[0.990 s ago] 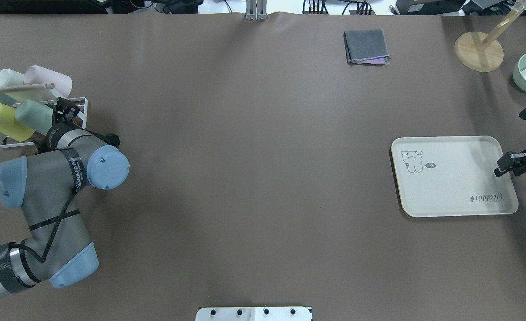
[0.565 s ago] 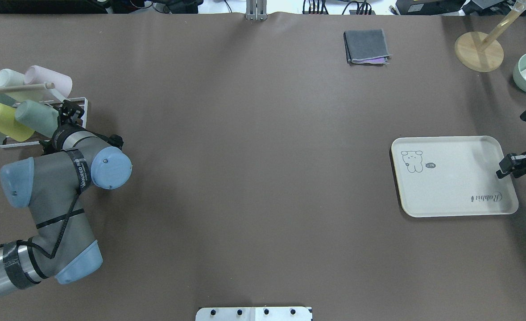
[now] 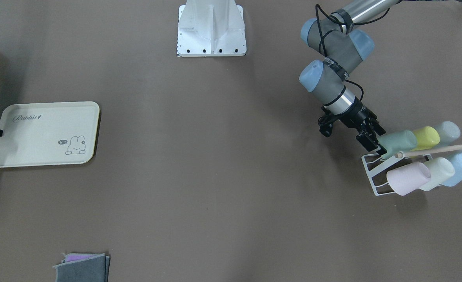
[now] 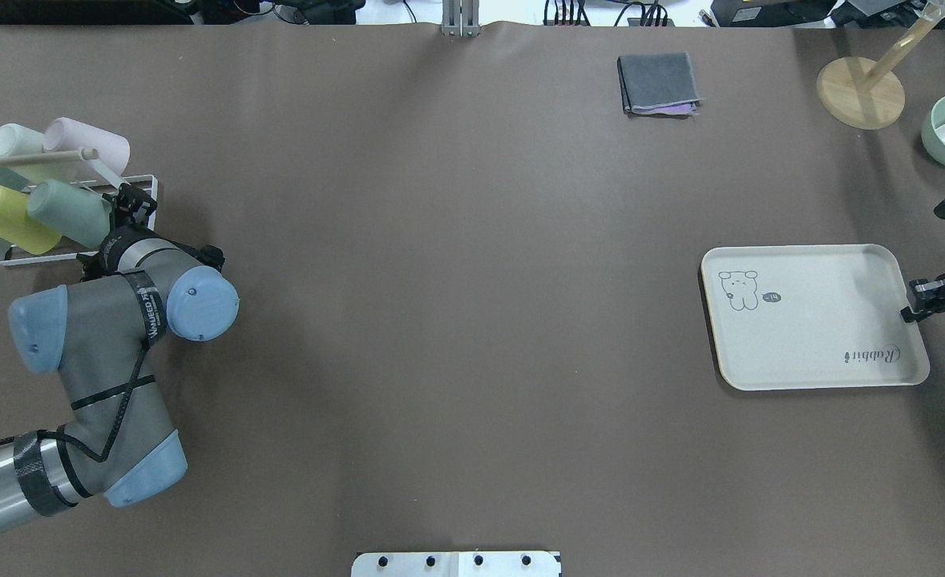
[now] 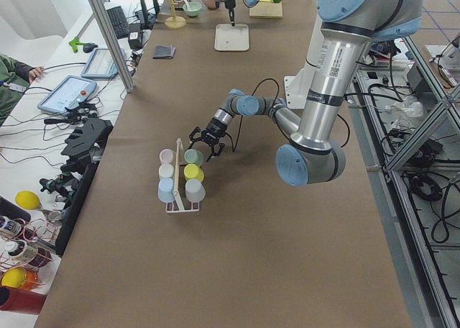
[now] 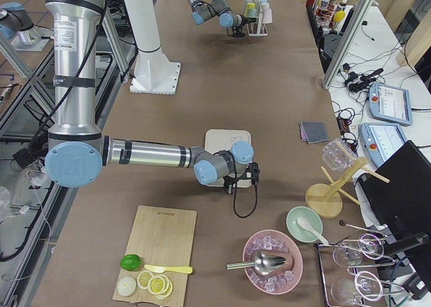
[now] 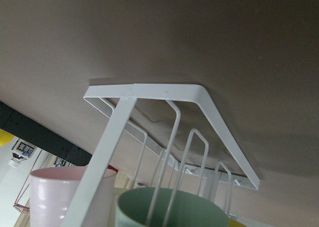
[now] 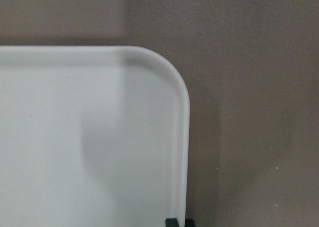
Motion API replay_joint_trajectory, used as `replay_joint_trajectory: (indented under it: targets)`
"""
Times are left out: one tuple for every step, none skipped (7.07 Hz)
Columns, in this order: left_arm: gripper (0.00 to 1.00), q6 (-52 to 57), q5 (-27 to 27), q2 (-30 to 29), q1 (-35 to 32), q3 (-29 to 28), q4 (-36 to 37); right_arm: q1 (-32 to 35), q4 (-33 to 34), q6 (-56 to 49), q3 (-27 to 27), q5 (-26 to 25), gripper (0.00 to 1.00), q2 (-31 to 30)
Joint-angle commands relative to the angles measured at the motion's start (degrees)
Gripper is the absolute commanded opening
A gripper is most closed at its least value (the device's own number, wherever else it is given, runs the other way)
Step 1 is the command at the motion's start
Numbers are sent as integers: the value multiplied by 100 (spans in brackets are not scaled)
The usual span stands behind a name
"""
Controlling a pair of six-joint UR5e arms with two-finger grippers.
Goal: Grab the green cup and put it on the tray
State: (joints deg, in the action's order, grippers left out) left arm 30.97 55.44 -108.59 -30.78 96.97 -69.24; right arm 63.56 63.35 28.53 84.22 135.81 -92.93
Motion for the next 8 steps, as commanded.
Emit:
replay_joint_trajectory:
  targets:
    - [97,233,-7,22,-15,-143,-309,7,-42,-14,42,15,0,3]
    - [97,286,-7,31,-50,-144,-353,16,-34,-49,129,102,0,29]
    - [97,382,-7,48,-59,-144,-449,7,45,-23,391,347,0,90]
    - [97,401,-7,66,-77,-144,-476,-2,159,38,472,532,0,395]
    - [97,401,-7,66,-94,-144,-476,-2,403,117,473,812,0,842]
    - [97,401,-7,75,-112,-144,-476,-89,589,657,490,963,0,1386]
    - [97,401,-7,110,-130,-144,-485,-525,590,1376,464,886,0,1887]
    - [96,401,-7,136,-147,-170,-563,-1016,608,1905,386,668,0,2371]
